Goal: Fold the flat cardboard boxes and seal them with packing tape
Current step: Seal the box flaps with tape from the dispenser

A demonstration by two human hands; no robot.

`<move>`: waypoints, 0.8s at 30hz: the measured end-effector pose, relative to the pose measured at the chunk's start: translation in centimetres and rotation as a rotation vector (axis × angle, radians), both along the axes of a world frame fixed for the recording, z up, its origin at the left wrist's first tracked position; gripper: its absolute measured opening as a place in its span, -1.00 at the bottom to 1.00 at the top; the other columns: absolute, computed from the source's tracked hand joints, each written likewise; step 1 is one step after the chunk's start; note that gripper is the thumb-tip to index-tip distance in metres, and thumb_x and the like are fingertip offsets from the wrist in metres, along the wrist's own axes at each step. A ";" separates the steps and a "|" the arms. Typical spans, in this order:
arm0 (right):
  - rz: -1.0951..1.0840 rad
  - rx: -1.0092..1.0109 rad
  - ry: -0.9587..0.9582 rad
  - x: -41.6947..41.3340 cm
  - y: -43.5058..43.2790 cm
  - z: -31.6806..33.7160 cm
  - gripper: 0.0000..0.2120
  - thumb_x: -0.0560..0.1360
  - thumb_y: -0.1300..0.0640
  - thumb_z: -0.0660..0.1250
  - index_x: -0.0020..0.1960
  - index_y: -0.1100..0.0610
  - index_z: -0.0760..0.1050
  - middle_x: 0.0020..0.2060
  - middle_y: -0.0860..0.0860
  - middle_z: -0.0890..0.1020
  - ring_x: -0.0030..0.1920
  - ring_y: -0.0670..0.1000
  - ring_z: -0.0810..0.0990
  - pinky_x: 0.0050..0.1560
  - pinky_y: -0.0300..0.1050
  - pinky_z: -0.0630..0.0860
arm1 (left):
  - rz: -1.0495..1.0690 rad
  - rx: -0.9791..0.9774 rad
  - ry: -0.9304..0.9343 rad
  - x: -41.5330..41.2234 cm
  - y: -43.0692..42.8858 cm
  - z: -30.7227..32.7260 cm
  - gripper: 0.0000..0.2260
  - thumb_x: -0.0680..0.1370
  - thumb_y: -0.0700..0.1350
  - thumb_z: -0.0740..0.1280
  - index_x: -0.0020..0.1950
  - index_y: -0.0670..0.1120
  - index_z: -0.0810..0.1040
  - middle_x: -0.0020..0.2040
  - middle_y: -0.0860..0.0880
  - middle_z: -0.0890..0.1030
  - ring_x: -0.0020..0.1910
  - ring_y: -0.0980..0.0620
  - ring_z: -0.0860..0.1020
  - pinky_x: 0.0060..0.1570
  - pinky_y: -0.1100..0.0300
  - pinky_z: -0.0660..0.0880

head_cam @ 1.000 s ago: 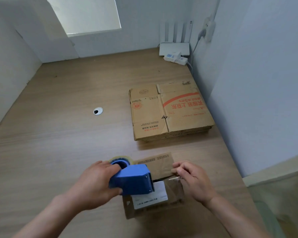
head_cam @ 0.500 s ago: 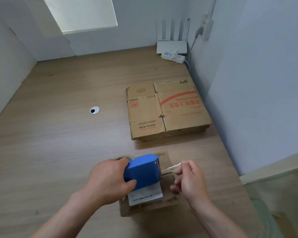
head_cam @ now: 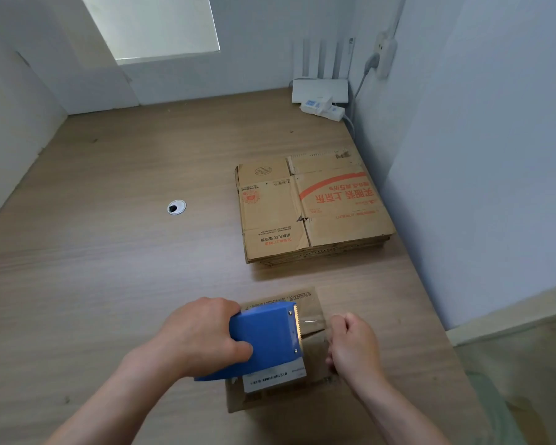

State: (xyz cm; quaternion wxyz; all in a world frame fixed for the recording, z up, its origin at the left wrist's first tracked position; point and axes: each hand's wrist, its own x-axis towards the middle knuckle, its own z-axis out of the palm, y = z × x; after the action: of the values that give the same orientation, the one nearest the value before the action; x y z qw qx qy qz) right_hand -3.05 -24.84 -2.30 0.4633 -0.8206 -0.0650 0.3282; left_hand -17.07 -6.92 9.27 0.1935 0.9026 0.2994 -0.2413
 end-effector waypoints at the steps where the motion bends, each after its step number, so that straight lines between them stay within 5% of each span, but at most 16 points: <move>1: 0.017 -0.029 -0.005 0.1 0.0 -0.2 -0.70 0.63 0.13 0.14 -0.24 0.20 0.44 -0.41 0.10 0.51 -0.47 0.02 0.55 -0.52 -0.17 0.42 | -0.004 0.004 0.005 0.2 -0.1 -0.1 -0.80 0.40 0.17 0.36 -0.11 0.10 0.48 -0.21 0.11 0.59 -0.23 0.14 0.56 -0.25 0.24 0.51; 9: 0.111 -0.137 -0.074 0.2 -0.3 -2.4 -0.63 0.64 0.01 0.17 -0.27 0.17 0.47 -0.35 0.12 0.58 -0.27 0.19 0.60 -0.24 0.12 0.57 | -0.015 0.039 0.029 0.8 -0.1 -1.1 -0.72 0.34 0.23 0.33 -0.06 0.11 0.51 -0.21 0.11 0.59 -0.22 0.14 0.57 -0.13 0.12 0.63; 16: -0.001 -0.106 0.000 -0.9 -0.5 -4.0 -0.67 0.64 0.10 0.24 -0.28 0.18 0.44 -0.32 0.08 0.53 -0.28 0.03 0.45 -0.24 -0.01 0.38 | -0.004 0.029 0.048 1.0 0.2 -1.1 -0.71 0.35 0.23 0.34 -0.05 0.10 0.51 -0.20 0.10 0.59 -0.20 0.13 0.57 -0.11 0.11 0.62; 20: -0.091 -0.186 0.174 -2.3 -1.8 -5.8 -0.93 0.58 0.17 0.34 -0.01 0.15 0.46 -0.01 0.09 0.63 -0.02 0.09 0.57 0.10 0.07 0.51 | 0.006 0.032 0.058 1.1 0.5 -1.1 -0.73 0.35 0.23 0.34 -0.09 0.09 0.50 -0.21 0.09 0.59 -0.21 0.12 0.56 -0.12 0.13 0.61; 24: -0.106 0.074 -0.172 -3.0 -3.9 -2.6 -0.48 0.52 0.01 0.39 0.42 -0.12 0.28 0.37 -0.05 0.45 0.32 -0.08 0.45 0.38 0.07 0.40 | -0.006 0.033 0.054 1.2 0.5 -1.0 -0.74 0.38 0.22 0.34 -0.08 0.09 0.49 -0.21 0.08 0.57 -0.22 0.12 0.55 -0.16 0.15 0.58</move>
State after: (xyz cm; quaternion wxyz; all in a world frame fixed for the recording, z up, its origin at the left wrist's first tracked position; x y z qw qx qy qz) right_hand -6.06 -28.72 -4.94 0.5027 -0.8304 -0.0730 0.2289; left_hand -15.86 -6.46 8.24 0.1697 0.8997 0.3057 -0.2612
